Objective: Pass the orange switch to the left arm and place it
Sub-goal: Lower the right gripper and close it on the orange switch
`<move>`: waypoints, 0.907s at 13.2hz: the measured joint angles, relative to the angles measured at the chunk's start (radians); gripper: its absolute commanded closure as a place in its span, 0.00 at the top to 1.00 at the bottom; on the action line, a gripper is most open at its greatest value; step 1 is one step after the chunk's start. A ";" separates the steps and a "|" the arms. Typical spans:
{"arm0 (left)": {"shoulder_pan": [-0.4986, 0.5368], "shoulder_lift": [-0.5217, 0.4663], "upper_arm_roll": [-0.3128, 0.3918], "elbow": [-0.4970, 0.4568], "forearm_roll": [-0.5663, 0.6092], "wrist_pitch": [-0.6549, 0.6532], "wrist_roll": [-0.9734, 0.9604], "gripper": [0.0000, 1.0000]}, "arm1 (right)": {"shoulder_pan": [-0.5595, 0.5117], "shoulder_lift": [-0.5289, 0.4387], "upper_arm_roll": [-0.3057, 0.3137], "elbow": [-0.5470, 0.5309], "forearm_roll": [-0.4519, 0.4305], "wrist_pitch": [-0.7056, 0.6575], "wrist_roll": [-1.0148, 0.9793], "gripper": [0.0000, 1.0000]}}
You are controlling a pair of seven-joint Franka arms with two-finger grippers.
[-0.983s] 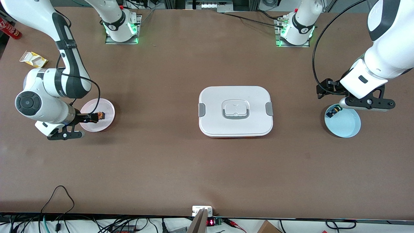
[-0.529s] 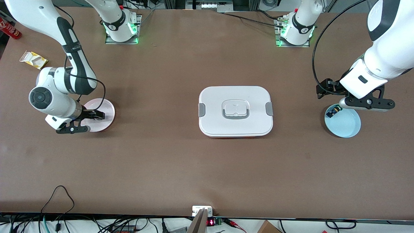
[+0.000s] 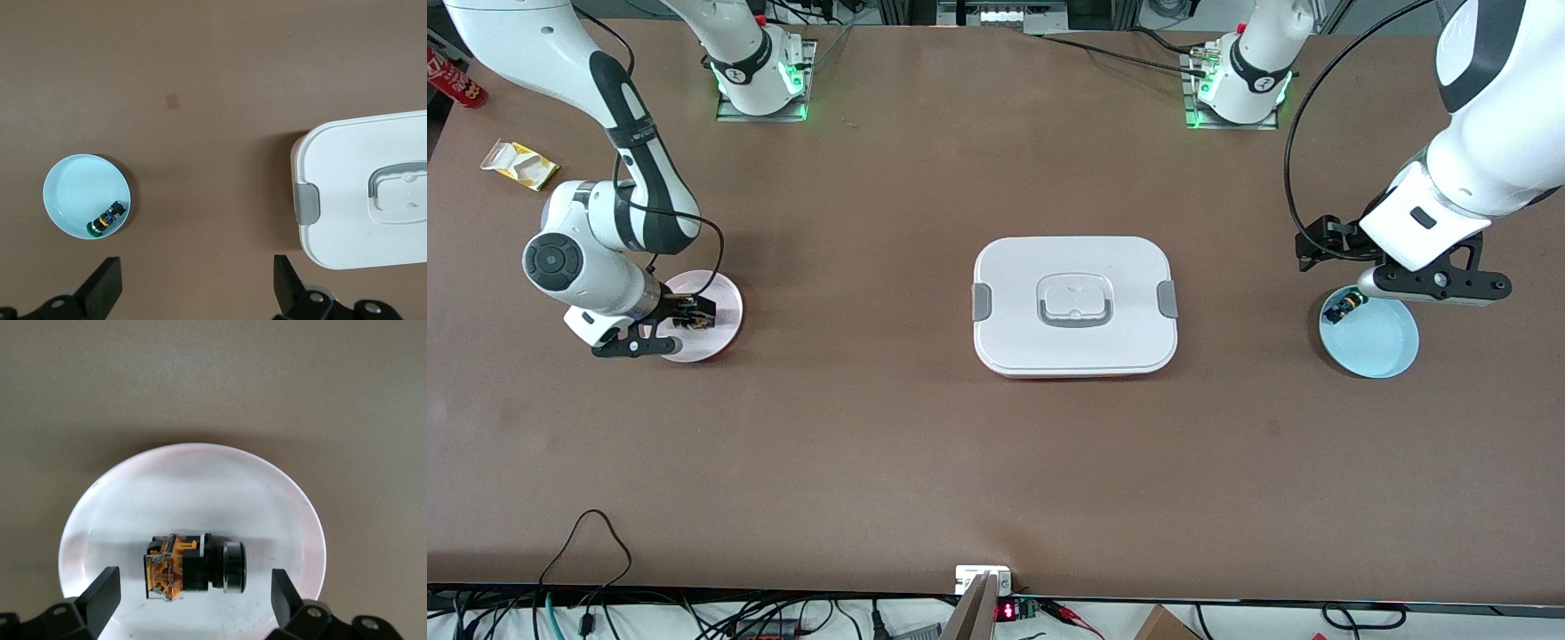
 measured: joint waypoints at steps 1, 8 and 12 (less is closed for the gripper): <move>0.000 0.000 0.000 0.000 0.000 0.000 0.000 1.00 | -0.005 0.005 0.000 -0.009 0.000 0.010 0.000 1.00; 0.000 0.000 0.000 0.000 0.000 0.000 0.000 1.00 | -0.011 0.039 0.000 -0.018 0.000 0.026 0.000 1.00; 0.000 0.000 0.000 0.000 0.000 0.000 0.000 1.00 | -0.011 0.063 0.000 -0.018 0.000 0.046 0.000 1.00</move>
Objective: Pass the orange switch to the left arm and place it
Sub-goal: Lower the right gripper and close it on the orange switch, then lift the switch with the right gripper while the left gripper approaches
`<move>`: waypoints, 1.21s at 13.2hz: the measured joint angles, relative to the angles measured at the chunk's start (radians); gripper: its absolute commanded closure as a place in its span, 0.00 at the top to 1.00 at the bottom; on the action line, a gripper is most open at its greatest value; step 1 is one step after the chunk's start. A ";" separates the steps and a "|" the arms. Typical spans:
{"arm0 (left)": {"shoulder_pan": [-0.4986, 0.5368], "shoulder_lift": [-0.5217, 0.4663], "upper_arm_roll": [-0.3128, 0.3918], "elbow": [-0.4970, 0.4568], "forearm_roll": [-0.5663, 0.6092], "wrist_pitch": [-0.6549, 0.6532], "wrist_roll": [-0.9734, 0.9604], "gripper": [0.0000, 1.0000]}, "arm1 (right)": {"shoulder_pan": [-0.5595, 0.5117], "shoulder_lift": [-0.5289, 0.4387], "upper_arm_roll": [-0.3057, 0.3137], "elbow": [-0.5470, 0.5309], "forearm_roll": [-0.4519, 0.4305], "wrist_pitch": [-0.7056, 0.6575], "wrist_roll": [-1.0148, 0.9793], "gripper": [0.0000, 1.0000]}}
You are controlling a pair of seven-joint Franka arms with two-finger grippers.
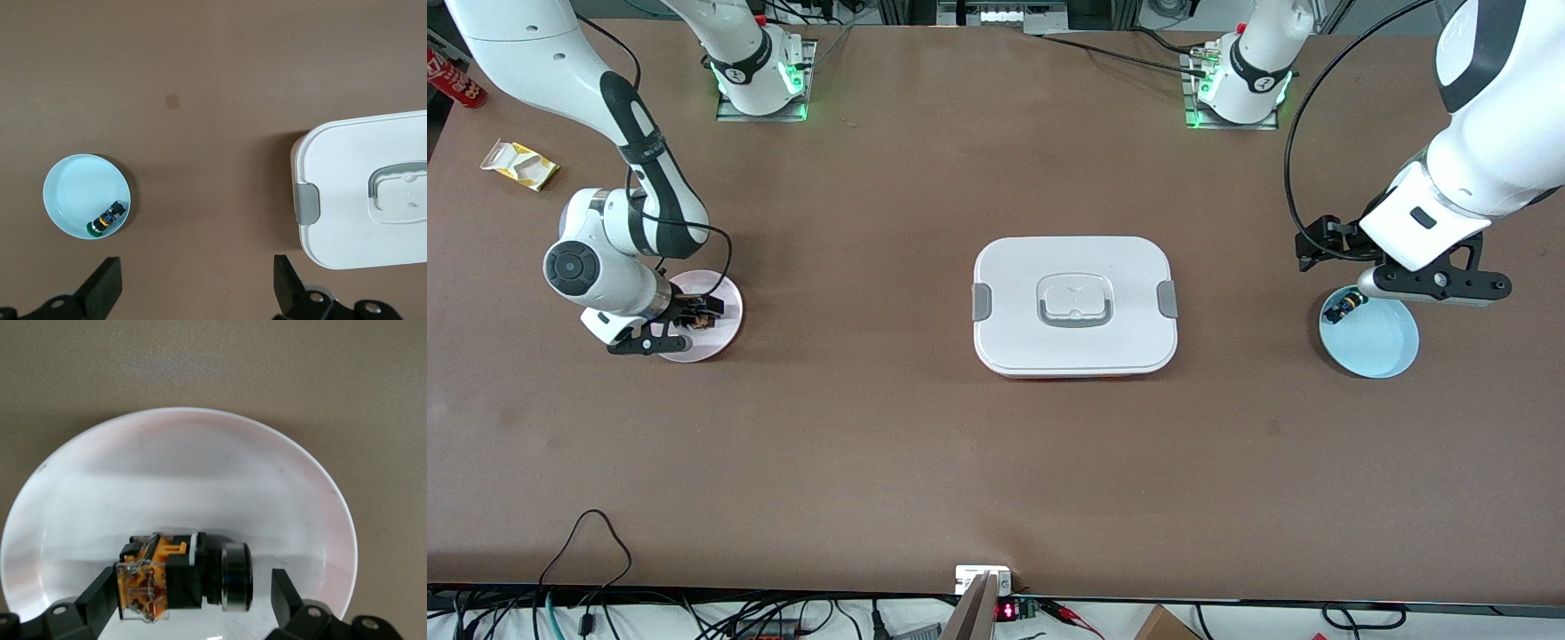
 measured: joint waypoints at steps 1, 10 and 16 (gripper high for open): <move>0.000 0.000 0.000 0.000 0.000 0.000 0.000 1.00 | 0.000 0.004 0.000 0.000 0.000 0.003 0.000 0.88; 0.000 0.000 0.000 0.000 0.000 0.000 0.000 1.00 | 0.001 -0.008 0.004 0.004 0.001 0.012 0.000 0.23; 0.000 0.000 0.000 0.000 0.000 -0.003 0.000 1.00 | 0.003 -0.093 0.032 0.012 0.001 0.006 -0.001 0.24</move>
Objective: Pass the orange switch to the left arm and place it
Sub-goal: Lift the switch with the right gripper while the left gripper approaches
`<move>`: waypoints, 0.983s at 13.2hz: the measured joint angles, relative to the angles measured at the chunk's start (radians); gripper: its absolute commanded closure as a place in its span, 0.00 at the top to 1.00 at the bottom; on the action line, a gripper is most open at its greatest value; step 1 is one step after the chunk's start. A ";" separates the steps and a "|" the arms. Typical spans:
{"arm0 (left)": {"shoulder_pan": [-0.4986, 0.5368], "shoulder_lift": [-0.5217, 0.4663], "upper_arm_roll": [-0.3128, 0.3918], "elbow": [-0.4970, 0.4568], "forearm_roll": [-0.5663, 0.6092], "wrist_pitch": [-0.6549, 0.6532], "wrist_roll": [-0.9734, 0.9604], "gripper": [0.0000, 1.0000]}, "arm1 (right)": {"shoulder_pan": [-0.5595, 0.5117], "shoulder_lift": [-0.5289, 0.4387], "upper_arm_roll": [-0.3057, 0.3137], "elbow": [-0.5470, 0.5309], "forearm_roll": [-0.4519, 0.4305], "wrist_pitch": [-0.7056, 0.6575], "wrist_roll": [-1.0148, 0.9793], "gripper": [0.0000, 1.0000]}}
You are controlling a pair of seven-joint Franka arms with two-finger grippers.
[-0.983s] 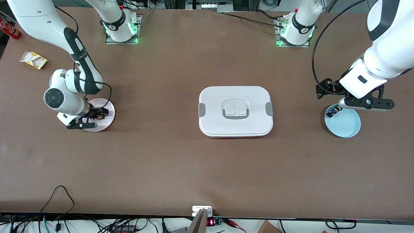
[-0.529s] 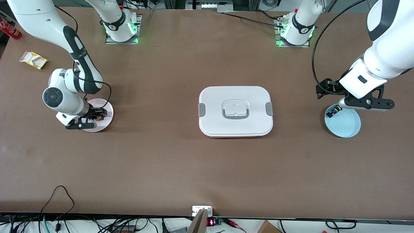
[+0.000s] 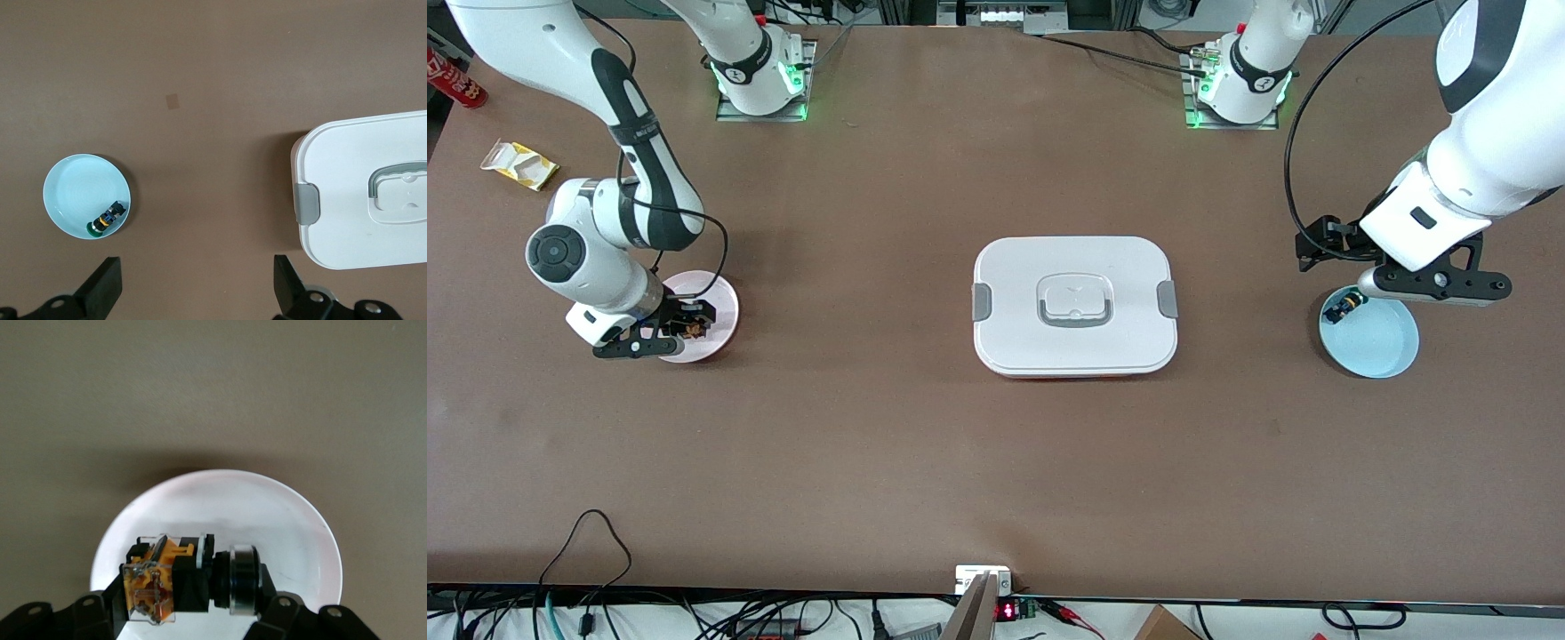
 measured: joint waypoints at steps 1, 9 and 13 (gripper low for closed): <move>0.000 0.000 0.000 0.001 0.000 -0.020 0.000 1.00 | 0.002 -0.013 0.003 0.000 0.000 -0.004 0.000 0.24; -0.024 0.000 -0.014 0.053 -0.079 -0.294 0.001 1.00 | 0.018 -0.114 0.029 0.081 0.002 -0.216 -0.003 0.24; -0.003 0.006 -0.006 0.053 -0.284 -0.345 0.001 1.00 | 0.027 -0.172 0.061 0.159 0.086 -0.365 -0.084 0.24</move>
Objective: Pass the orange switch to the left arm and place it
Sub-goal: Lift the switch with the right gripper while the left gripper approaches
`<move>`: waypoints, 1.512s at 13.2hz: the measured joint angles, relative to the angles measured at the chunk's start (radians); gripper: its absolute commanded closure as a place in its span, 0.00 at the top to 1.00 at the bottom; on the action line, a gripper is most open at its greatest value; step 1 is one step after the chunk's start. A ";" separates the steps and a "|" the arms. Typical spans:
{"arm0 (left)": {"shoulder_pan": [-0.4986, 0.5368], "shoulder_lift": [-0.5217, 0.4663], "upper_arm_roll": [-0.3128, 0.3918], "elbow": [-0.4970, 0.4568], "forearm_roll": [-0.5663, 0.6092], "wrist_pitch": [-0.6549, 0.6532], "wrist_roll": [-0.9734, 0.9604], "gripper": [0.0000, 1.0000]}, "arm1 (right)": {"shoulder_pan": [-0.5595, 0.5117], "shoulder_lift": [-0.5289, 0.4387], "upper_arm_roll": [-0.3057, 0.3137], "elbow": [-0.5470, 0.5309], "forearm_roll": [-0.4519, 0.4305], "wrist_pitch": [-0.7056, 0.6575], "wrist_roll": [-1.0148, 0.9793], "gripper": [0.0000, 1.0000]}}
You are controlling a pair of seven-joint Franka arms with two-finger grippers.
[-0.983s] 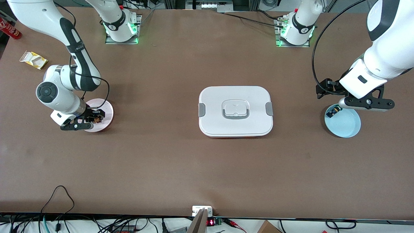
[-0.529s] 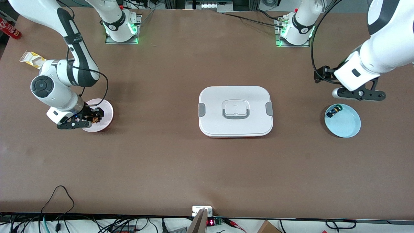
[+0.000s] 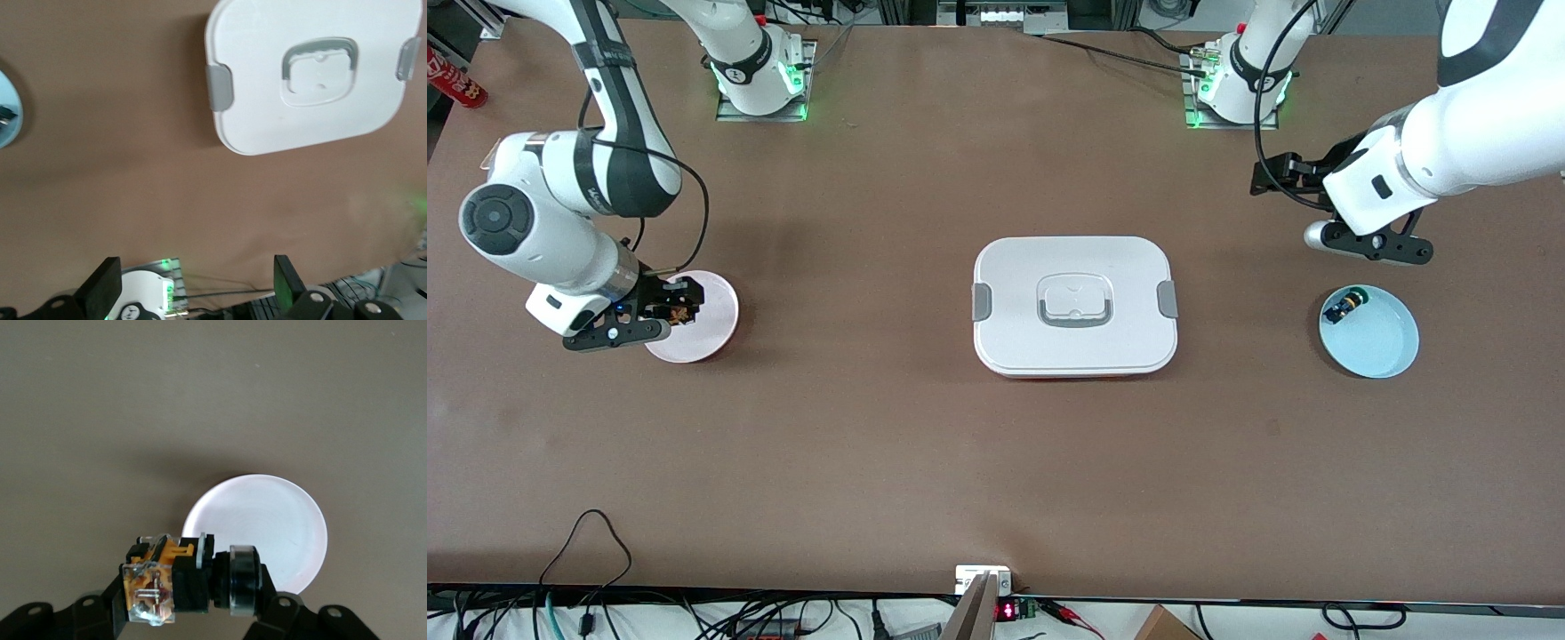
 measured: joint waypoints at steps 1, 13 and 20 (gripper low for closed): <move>0.004 0.007 0.001 0.000 -0.046 -0.015 0.000 1.00 | 0.002 -0.017 0.000 0.016 0.051 -0.036 -0.033 0.24; -0.027 0.103 -0.013 -0.080 -0.776 0.167 0.004 1.00 | 0.174 -0.100 0.045 0.184 0.337 -0.171 -0.399 0.20; -0.072 0.061 -0.101 -0.238 -1.032 0.463 0.146 1.00 | 0.183 -0.076 0.068 0.182 0.792 -0.172 -1.044 0.18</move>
